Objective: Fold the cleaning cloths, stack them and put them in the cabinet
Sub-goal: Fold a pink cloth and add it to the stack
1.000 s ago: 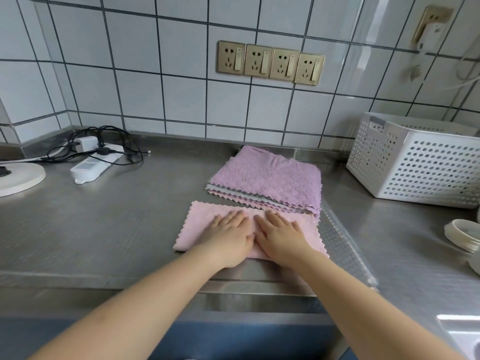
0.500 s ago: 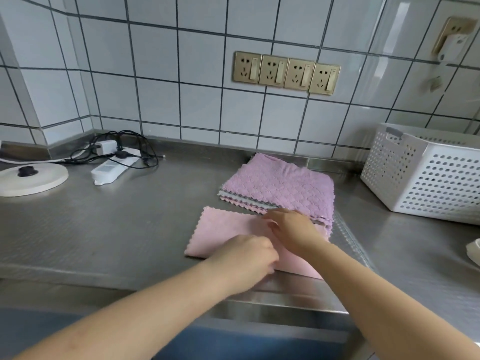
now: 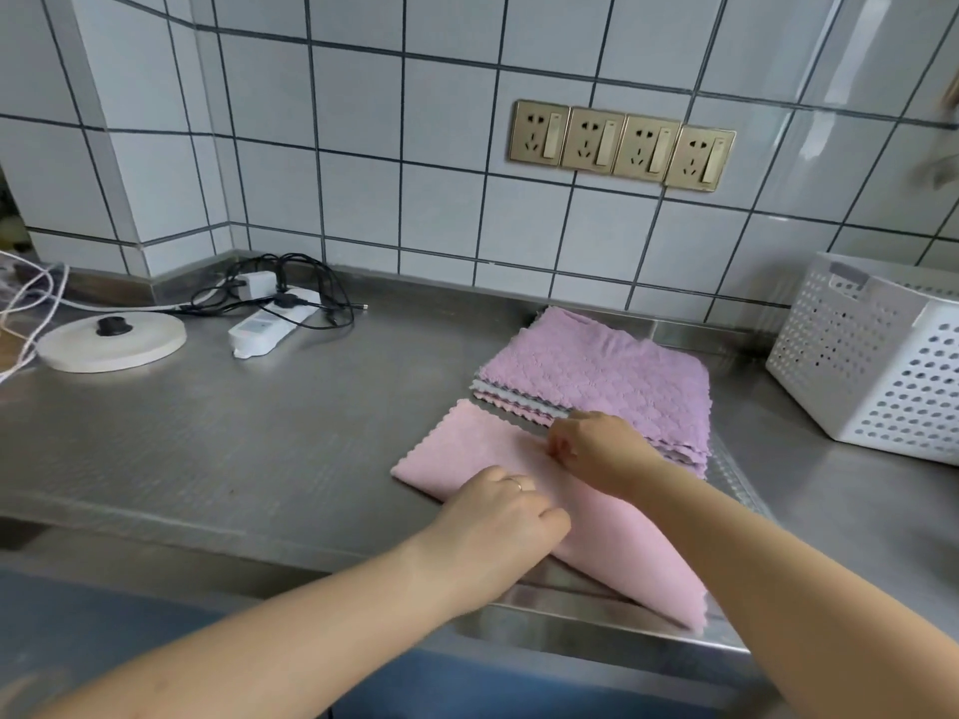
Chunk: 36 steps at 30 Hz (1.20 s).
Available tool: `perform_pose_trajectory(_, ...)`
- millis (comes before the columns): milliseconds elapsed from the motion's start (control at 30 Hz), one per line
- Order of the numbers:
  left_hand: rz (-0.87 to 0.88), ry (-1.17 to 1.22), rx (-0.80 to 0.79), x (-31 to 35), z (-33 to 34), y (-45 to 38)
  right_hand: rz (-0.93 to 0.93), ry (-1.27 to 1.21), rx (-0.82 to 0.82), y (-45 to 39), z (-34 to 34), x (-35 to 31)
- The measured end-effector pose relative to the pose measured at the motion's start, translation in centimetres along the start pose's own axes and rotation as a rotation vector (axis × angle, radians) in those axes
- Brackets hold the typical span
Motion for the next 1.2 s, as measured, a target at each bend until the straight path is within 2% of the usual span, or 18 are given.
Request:
perform_pose_trajectory(200, -0.085, 0.082, 0.045, -4.5, -0.9, 6.3, 0.004, -0.093, -0.184, 2.4, -1.1, -1.2)
perform_pose_trajectory(367, -0.148, 0.126, 0.044, -7.8, -1.9, 10.0, -0.085, -0.201, -0.194, 5.0, -1.3, -4.0)
perform_pose_trajectory(433, -0.146, 0.189, 0.032, -8.3, -2.0, 10.8, -0.152, -0.149, -0.123, 5.8, -1.2, -4.8)
perform_pose_trajectory(533, -0.117, 0.29, -0.037, -8.4, -1.8, 11.5, -0.35, -0.145, 0.138, 7.5, -1.4, -5.2)
perform_pose_trajectory(567, -0.131, 0.335, -0.078, -8.4, -1.6, 11.7, -0.415, -0.17, 0.176, 8.4, -1.4, -5.3)
perform_pose_trajectory(667, -0.183, 0.444, -0.205, -8.3, -1.0, 12.3, -0.54, -0.138, 0.064, 10.8, 0.1, -5.0)
perform_pose_trajectory(767, -0.169, 0.441, -0.234, -7.8, -0.6, 12.8, -0.559, 0.014, -0.023, 12.4, 1.7, -4.7)
perform_pose_trajectory(867, -0.123, 0.313, -0.202, -7.2, 0.0, 13.2, -0.536, 0.07, 0.113, 12.8, 2.0, -5.1)
perform_pose_trajectory(967, -0.052, 0.233, -0.047, -6.6, -0.1, 12.6, -0.56, -0.024, 0.237, 12.7, 1.6, -6.1)
perform_pose_trajectory(1033, -0.006, 0.265, 0.058, -6.5, -0.2, 12.0, -0.512, -0.195, 0.262, 11.9, 0.8, -6.2)
perform_pose_trajectory(1100, -0.07, 0.416, 0.152, -7.0, -0.4, 11.2, -0.293, -0.479, 0.154, 10.5, 0.0, -6.0)
perform_pose_trajectory(1200, -0.483, 0.774, 0.271, -9.0, -0.6, 9.8, 0.1, -0.644, 0.054, 7.8, 0.0, -4.8)
Point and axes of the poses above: each hand's wrist, its own y-axis away from the middle knuckle, its own z-axis out of the palm, x = y × z, the point moved 5 cm from there along -y, towards the middle knuckle, and after that the axes turned 7 degrees about y, right-handed, at the moved point
